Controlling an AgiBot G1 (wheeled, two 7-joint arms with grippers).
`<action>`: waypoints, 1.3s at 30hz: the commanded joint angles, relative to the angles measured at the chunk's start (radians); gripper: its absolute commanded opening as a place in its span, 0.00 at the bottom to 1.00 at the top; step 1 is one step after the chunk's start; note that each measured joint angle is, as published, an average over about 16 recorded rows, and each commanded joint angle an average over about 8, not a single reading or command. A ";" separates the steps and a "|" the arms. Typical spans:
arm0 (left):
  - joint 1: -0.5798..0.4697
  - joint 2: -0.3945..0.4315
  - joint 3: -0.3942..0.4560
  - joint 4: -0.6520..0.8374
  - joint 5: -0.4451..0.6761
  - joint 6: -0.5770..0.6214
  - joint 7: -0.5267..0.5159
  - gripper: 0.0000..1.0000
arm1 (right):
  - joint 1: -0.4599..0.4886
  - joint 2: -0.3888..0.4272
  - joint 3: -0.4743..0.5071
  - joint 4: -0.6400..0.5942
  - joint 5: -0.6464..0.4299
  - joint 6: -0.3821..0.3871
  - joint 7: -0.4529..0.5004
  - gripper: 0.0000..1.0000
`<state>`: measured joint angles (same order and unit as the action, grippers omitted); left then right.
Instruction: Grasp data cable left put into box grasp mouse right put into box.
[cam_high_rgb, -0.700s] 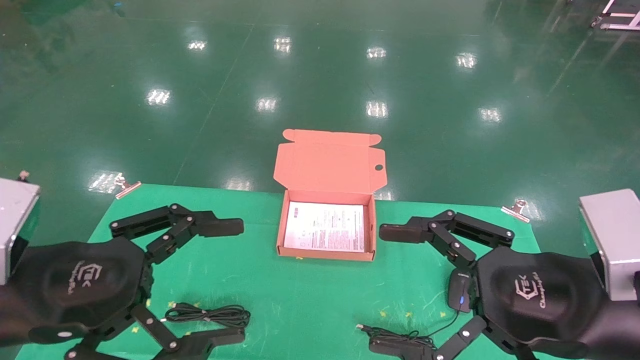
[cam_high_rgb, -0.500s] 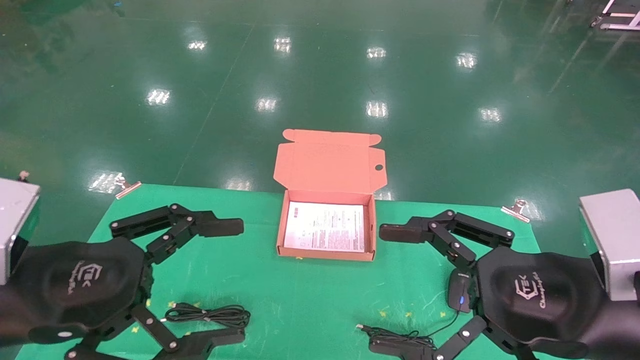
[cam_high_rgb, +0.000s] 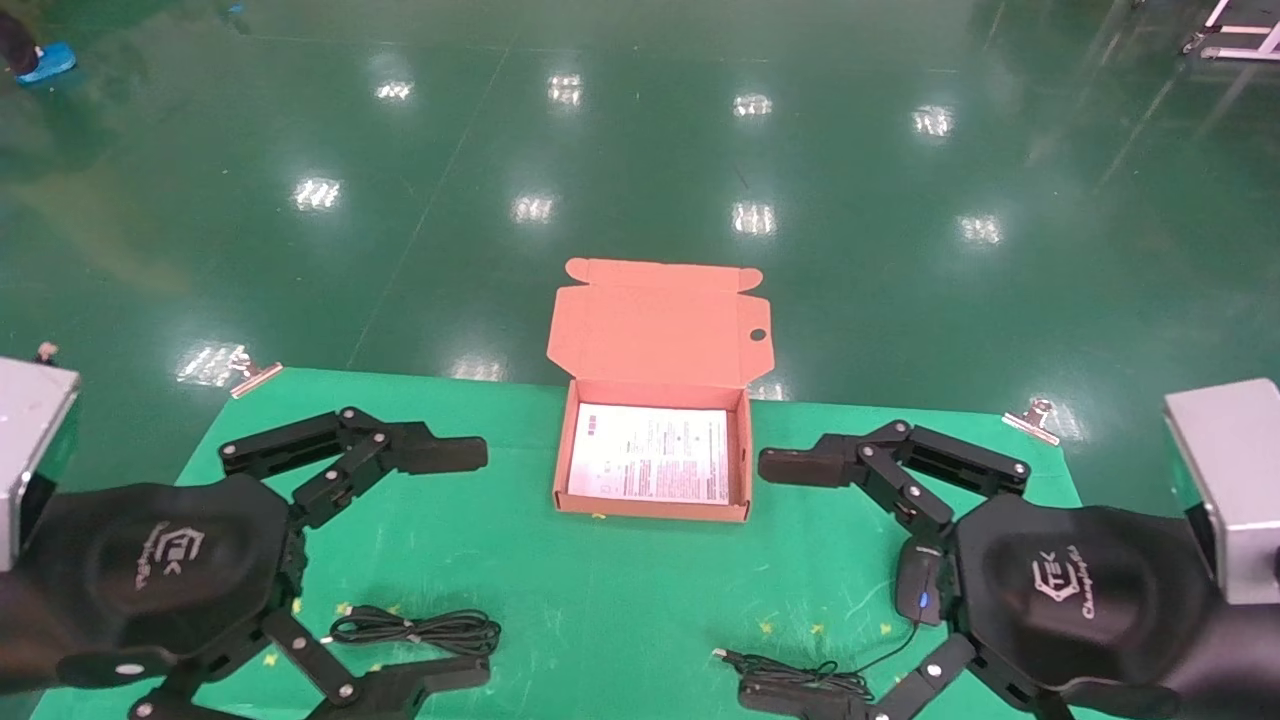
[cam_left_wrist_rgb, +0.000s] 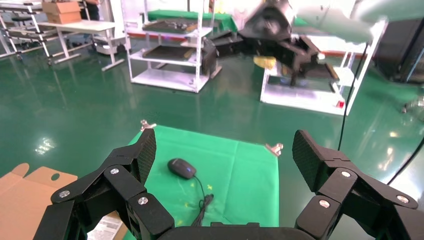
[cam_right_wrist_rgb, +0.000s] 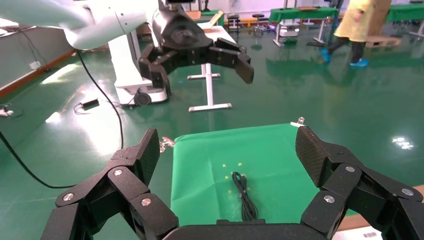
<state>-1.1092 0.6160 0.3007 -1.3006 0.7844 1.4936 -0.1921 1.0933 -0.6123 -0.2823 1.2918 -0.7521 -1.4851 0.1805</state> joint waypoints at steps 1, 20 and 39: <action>-0.005 -0.001 0.003 -0.005 0.011 -0.001 0.002 1.00 | 0.001 -0.002 0.003 -0.002 0.003 0.006 -0.001 1.00; -0.277 0.092 0.199 -0.031 0.381 0.044 -0.088 1.00 | 0.287 -0.014 -0.205 0.058 -0.440 -0.081 -0.175 1.00; -0.398 0.273 0.481 -0.040 0.875 0.002 -0.042 1.00 | 0.418 -0.131 -0.526 0.066 -0.949 0.017 -0.292 1.00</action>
<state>-1.5032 0.8883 0.7826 -1.3402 1.6635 1.4965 -0.2336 1.5056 -0.7432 -0.8033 1.3581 -1.6932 -1.4649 -0.1152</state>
